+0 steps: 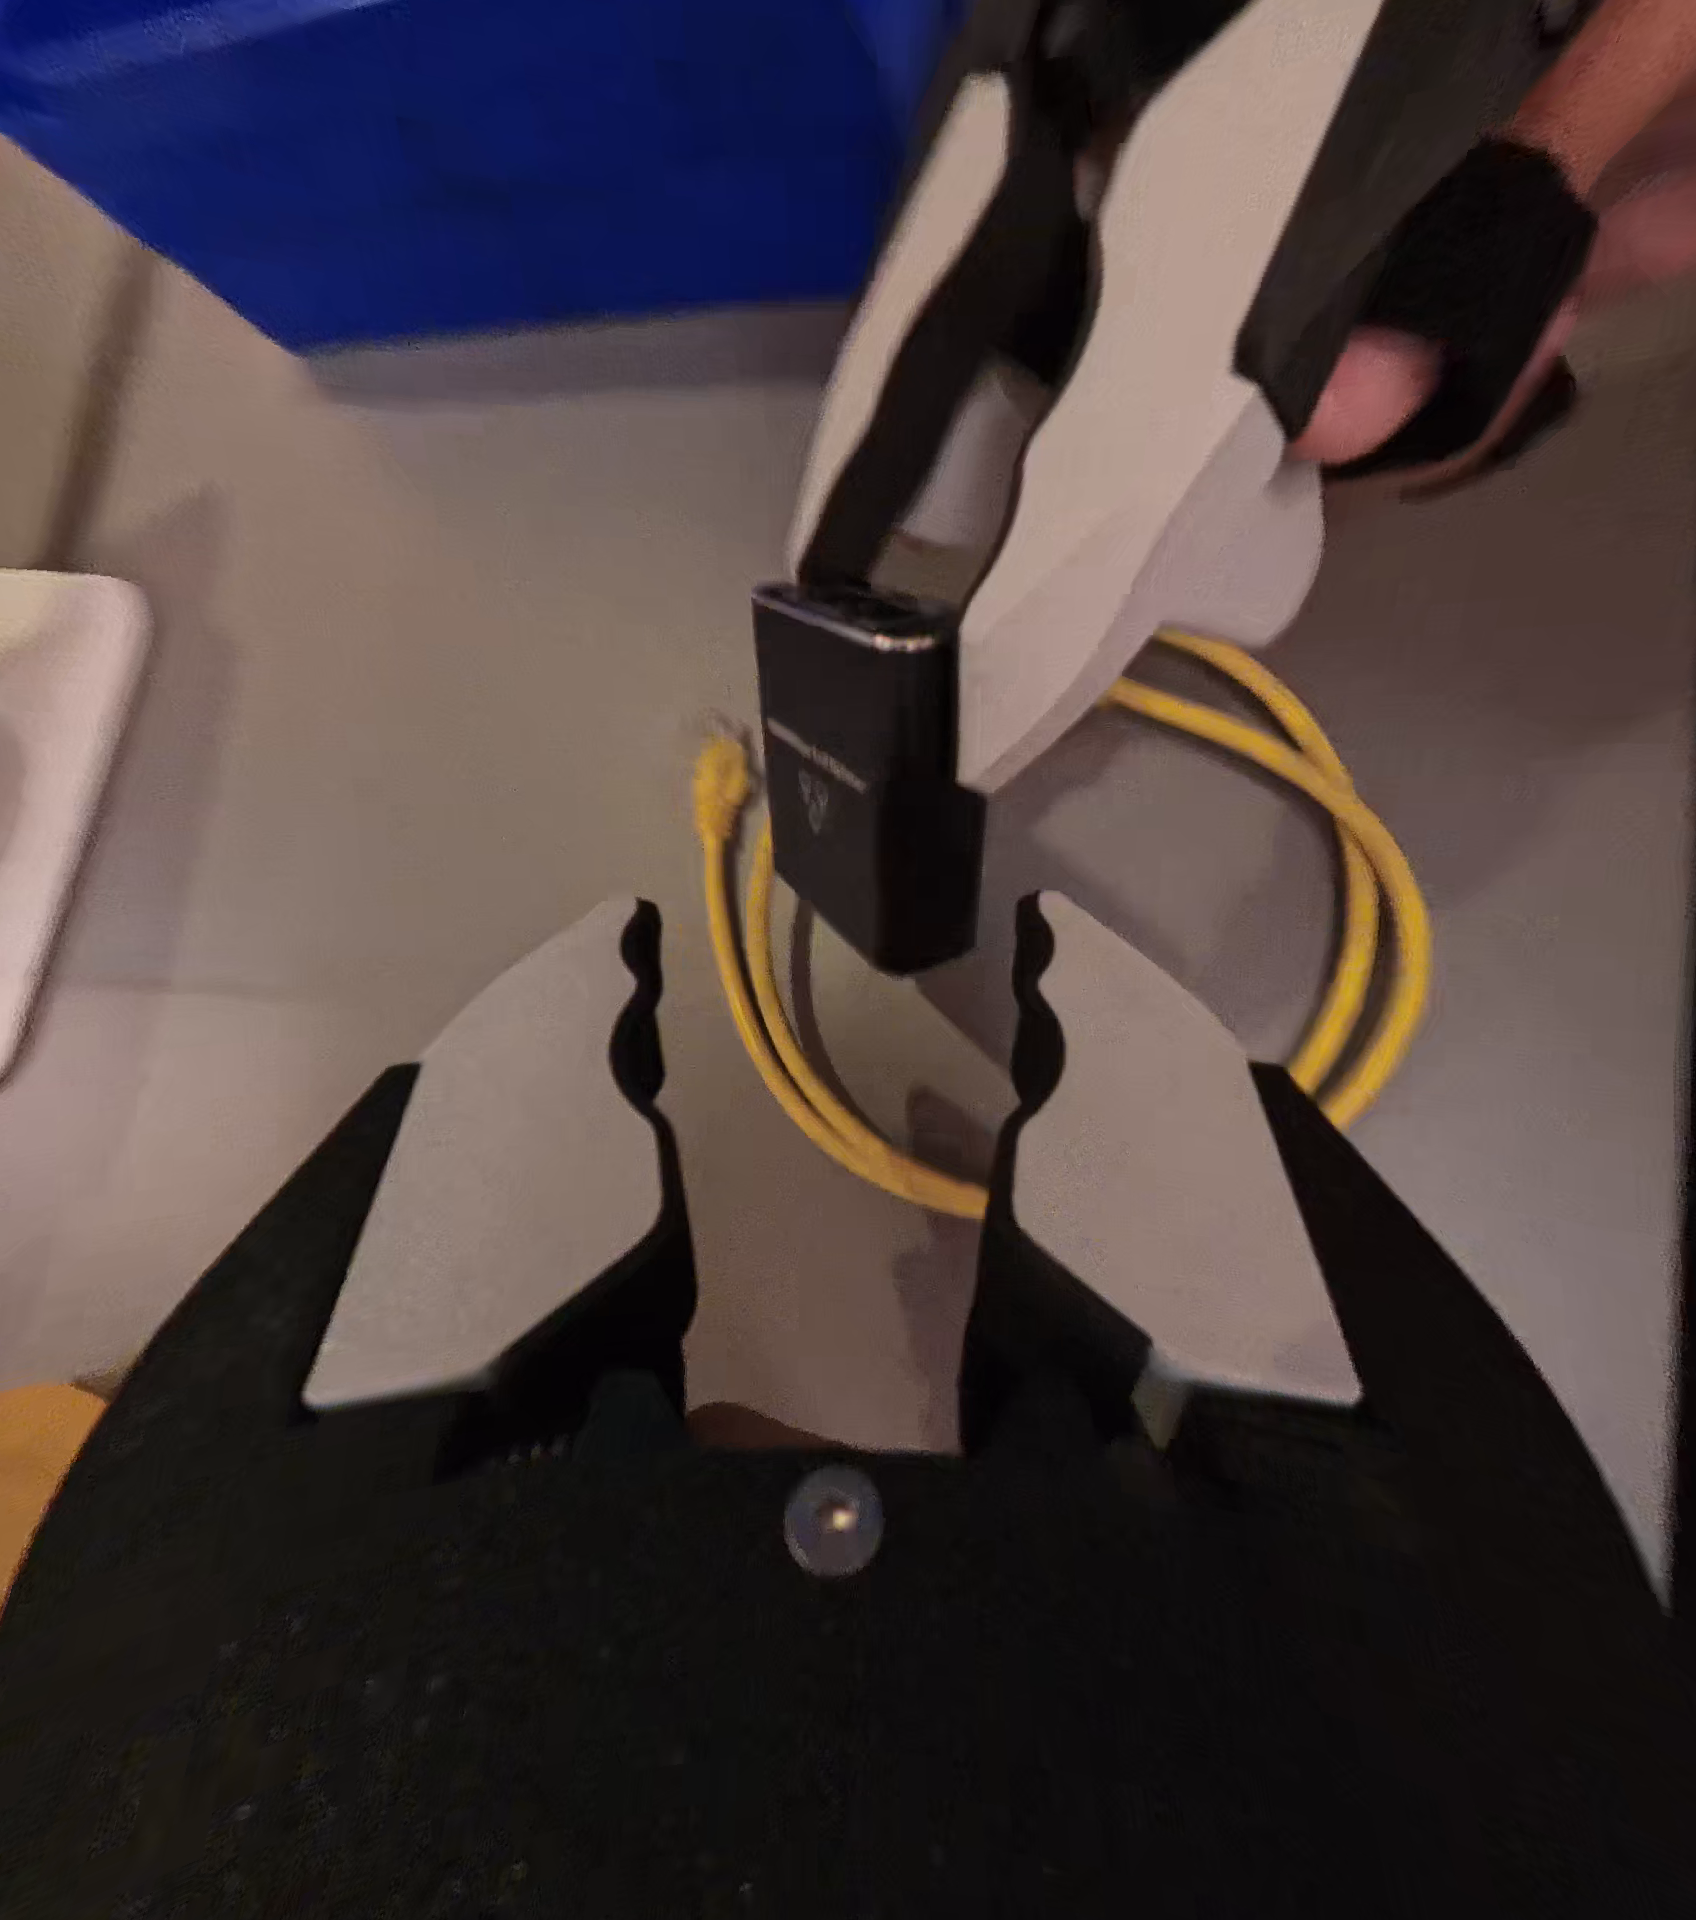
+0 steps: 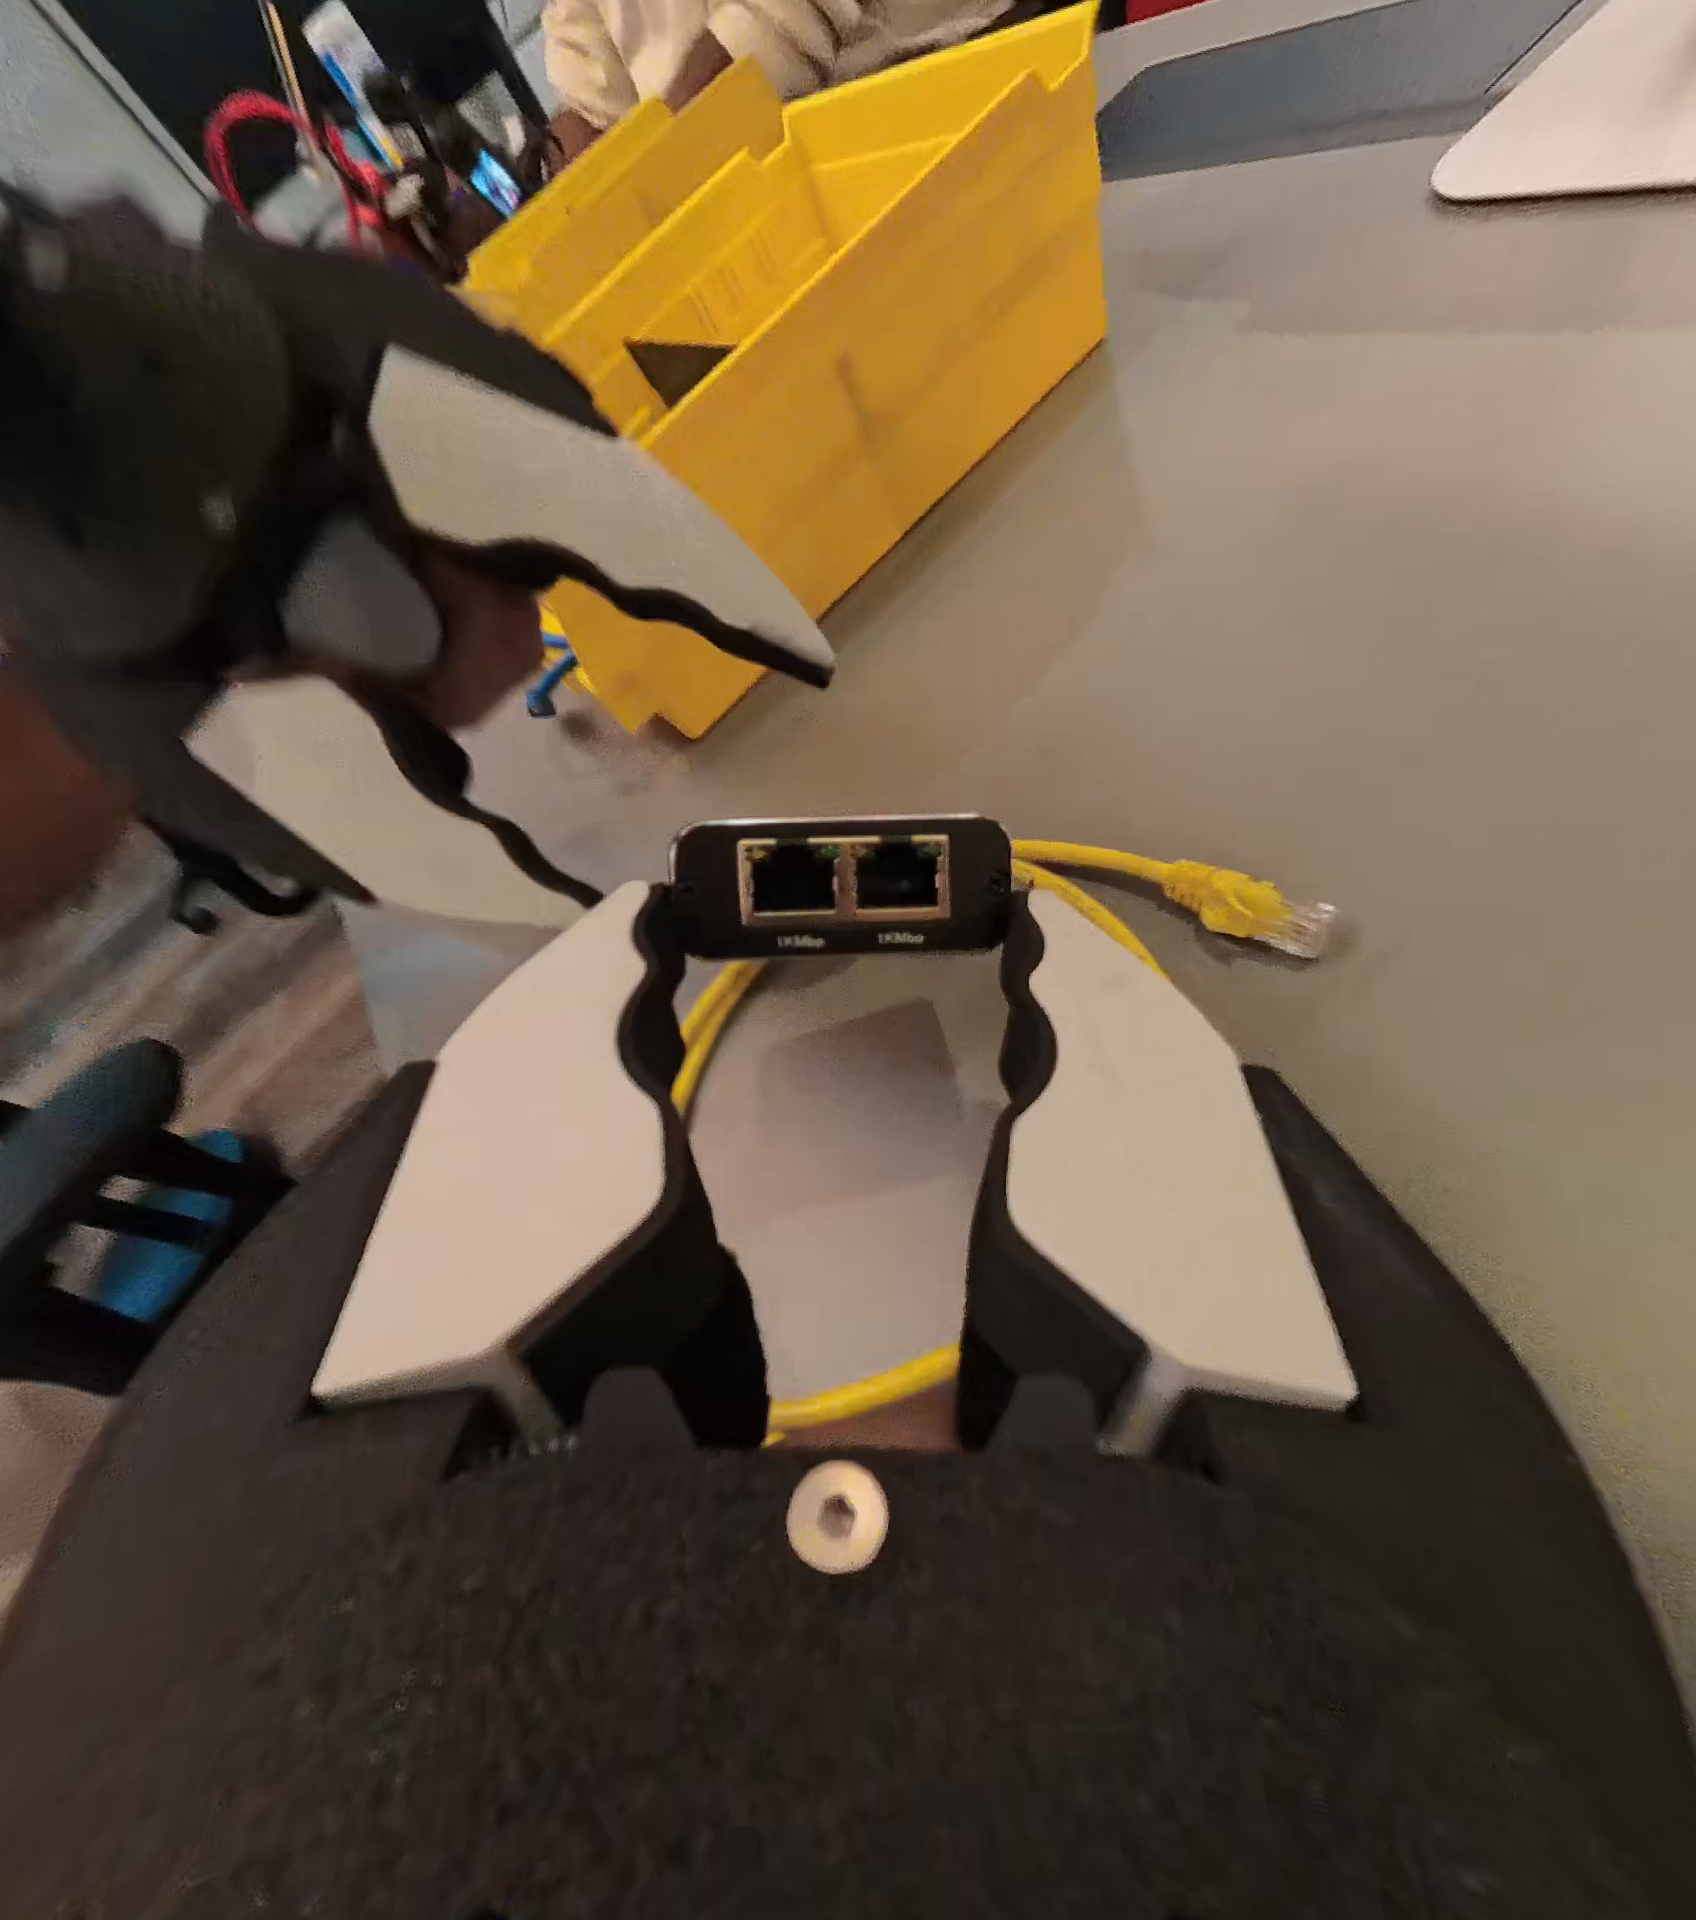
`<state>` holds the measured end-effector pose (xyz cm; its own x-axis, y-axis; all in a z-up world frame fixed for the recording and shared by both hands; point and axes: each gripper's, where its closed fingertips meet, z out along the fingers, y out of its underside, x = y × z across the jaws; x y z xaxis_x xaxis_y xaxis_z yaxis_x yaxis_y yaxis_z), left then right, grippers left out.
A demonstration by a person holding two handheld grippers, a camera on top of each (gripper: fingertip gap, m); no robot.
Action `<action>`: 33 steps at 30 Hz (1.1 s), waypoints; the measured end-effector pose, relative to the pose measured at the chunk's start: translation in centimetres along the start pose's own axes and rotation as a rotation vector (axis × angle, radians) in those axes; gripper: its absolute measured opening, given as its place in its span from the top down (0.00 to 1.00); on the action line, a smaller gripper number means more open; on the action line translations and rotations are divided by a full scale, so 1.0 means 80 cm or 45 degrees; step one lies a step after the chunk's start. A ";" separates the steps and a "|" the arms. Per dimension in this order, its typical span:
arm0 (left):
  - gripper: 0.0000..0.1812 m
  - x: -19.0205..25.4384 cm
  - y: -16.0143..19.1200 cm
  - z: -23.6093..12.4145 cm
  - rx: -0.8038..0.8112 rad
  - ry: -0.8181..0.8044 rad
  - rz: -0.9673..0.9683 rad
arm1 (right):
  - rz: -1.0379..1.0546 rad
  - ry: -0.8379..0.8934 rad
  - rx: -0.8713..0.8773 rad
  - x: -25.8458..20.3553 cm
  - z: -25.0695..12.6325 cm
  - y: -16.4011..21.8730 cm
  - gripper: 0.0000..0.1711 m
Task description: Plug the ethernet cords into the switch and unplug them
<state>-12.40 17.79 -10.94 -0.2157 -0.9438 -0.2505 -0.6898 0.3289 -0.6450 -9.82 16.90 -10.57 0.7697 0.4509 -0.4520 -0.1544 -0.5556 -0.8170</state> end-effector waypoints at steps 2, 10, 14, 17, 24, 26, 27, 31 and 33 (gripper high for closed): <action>0.66 -0.002 -0.005 0.003 0.096 -0.214 0.010 | 0.056 -0.034 0.012 -0.006 0.003 -0.003 0.65; 0.86 0.003 -0.008 0.010 0.115 -0.589 0.185 | 0.001 0.001 -0.045 -0.031 0.020 0.007 0.65; 0.87 -0.001 -0.011 -0.001 0.240 -0.670 0.164 | -0.156 -0.126 -0.010 -0.045 0.003 0.001 0.66; 0.87 0.015 -0.026 -0.013 0.460 -0.546 0.173 | -0.239 -0.241 0.119 -0.044 -0.020 -0.013 0.68; 0.87 0.045 -0.018 -0.014 0.458 -0.328 0.261 | -0.998 -0.065 0.103 -0.050 -0.023 0.013 0.79; 0.87 0.054 -0.016 -0.012 0.422 -0.306 0.322 | -1.108 -0.043 0.084 -0.057 -0.018 0.020 0.82; 0.87 0.057 -0.015 -0.011 0.405 -0.299 0.343 | -1.154 -0.044 0.051 -0.059 -0.015 0.026 0.83; 0.87 0.065 -0.007 -0.013 0.345 -0.297 0.395 | -1.259 -0.040 -0.019 -0.064 -0.012 0.036 0.85; 0.86 0.070 -0.006 -0.014 0.342 -0.272 0.392 | -1.271 -0.061 -0.042 -0.068 -0.013 0.037 0.85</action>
<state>-14.06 12.31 -11.18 -0.2158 -0.7818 -0.5850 -0.4066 0.6167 -0.6741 -13.84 12.07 -10.19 0.5118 0.7488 0.4213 0.5671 0.0739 -0.8203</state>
